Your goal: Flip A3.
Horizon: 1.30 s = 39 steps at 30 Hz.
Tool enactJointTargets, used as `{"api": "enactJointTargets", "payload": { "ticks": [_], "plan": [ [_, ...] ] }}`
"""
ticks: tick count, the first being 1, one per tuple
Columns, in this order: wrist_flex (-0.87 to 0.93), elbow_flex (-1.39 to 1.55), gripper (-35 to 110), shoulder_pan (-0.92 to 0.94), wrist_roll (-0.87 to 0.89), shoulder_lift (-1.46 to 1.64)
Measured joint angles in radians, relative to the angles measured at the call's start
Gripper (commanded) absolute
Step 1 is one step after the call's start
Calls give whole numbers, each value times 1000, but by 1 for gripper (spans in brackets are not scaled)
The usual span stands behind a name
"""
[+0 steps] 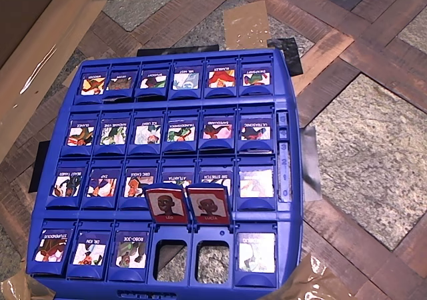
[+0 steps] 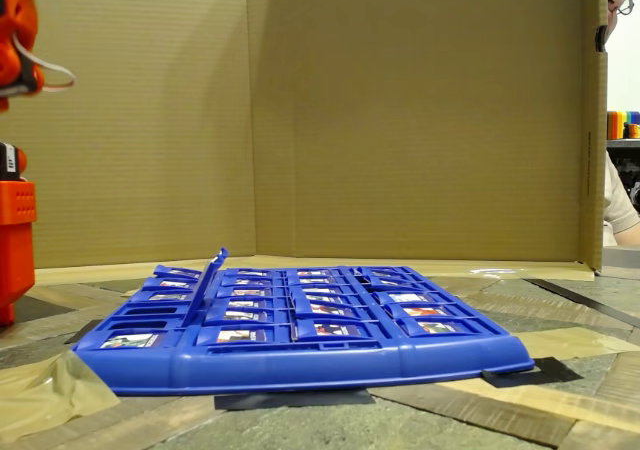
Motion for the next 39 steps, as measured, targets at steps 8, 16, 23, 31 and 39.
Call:
{"api": "enactJointTargets", "payload": {
  "ticks": [8,16,23,31,39],
  "plan": [
    [440,-261,0,32,3,-222],
    [767,-377,0,77,-5,-364],
    [1100,-497,0,115,-5,-508],
    [1407,-658,0,132,-5,-732],
    [1701,-686,0,147,-54,-868]
  ]
}}
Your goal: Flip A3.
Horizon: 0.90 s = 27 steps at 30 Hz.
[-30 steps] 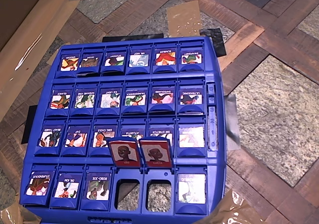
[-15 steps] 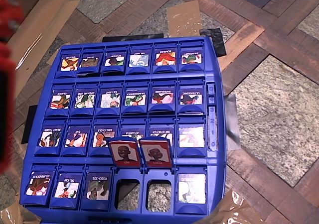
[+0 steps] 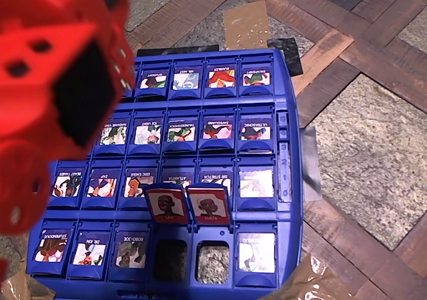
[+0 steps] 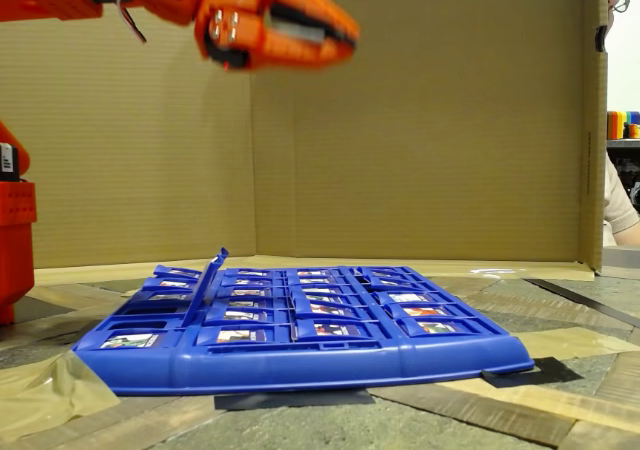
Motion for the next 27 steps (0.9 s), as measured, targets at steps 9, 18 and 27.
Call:
{"api": "enactJointTargets", "payload": {
  "ticks": [9,18,27],
  "plan": [
    [262,-5,0,-3,-18,-81],
    [370,-9,0,-3,-69,-184],
    [413,-9,0,-3,-86,-255]
  ]
}}
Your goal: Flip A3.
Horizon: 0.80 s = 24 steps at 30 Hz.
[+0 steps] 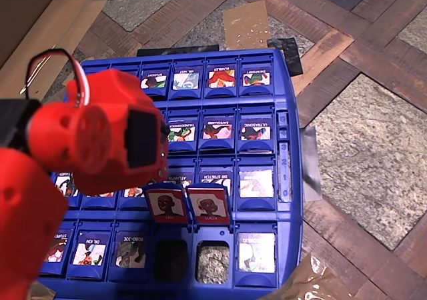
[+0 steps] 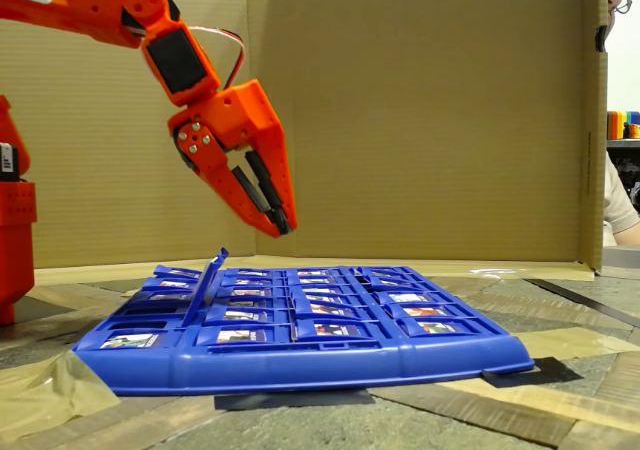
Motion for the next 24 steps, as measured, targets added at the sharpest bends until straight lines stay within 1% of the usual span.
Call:
{"api": "enactJointTargets", "payload": {
  "ticks": [6,10,14,19,24],
  "plan": [
    [2,0,0,15,-31,-46],
    [46,0,0,31,-57,-55],
    [104,-5,0,46,-92,-55],
    [218,-31,0,61,-146,-51],
    [302,-35,0,67,-166,-44]
  ]
}}
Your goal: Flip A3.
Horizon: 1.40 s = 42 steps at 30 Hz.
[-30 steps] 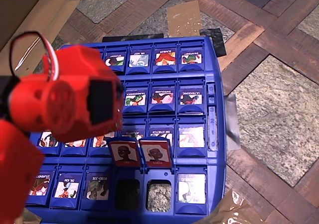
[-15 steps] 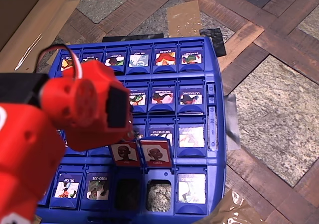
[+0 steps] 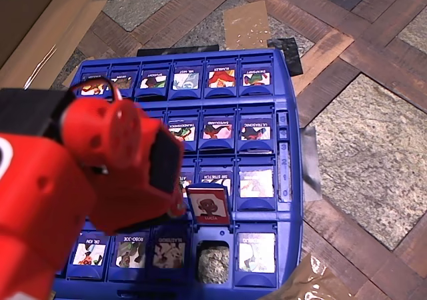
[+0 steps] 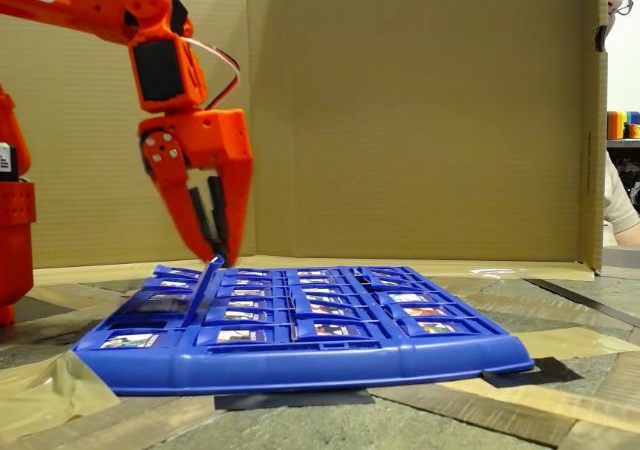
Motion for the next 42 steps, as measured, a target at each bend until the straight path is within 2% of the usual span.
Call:
{"api": "enactJointTargets", "payload": {
  "ticks": [8,18,27,42],
  "plan": [
    [-25,-11,0,-2,26,41],
    [-275,2,0,-34,112,193],
    [-604,130,0,-75,233,434],
    [-1330,569,0,-124,288,930]
  ]
}}
